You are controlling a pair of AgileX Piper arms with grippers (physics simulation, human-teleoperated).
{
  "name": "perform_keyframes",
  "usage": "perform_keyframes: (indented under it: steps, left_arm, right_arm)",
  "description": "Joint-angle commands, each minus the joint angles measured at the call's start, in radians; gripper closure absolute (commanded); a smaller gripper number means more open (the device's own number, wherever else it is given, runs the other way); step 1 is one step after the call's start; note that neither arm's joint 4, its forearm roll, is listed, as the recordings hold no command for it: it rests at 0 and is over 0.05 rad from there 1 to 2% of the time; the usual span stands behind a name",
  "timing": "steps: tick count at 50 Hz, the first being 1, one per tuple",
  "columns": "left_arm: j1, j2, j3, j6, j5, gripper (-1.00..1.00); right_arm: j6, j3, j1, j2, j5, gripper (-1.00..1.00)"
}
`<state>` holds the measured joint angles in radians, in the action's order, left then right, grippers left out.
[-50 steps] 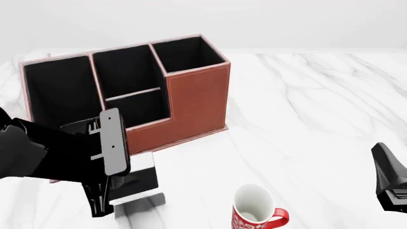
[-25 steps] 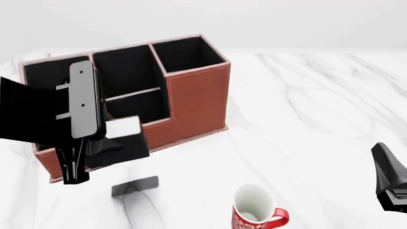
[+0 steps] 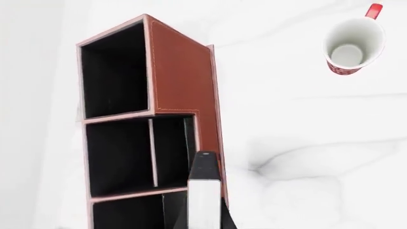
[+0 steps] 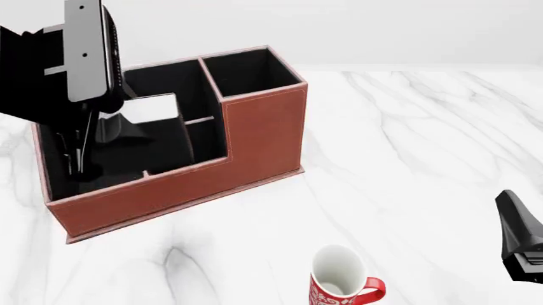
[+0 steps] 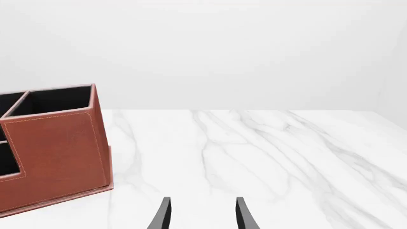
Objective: Pick up the book and place it in the front compartment of the caddy.
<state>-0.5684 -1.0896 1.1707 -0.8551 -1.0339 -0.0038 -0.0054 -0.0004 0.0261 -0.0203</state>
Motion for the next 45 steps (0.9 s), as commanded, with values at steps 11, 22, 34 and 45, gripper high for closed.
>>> perform_keyframes:
  steps: [11,22,34,45]
  left_arm:
    - [0.054,-0.079,0.191,-0.051,-0.037,1.00]
    - [0.088,-0.119,0.212,-0.063,0.006,1.00]
    - [0.102,-0.155,0.238,-0.059,0.055,1.00]
    - [0.120,-0.194,0.251,-0.059,0.104,1.00]
  right_arm:
    - [0.001,0.001,0.000,-0.005,0.005,-1.00]
    - [0.001,0.001,0.000,-0.005,0.005,-1.00]
    - [0.001,0.001,0.000,-0.005,0.005,-1.00]
    - [0.001,0.001,0.000,-0.005,0.005,-1.00]
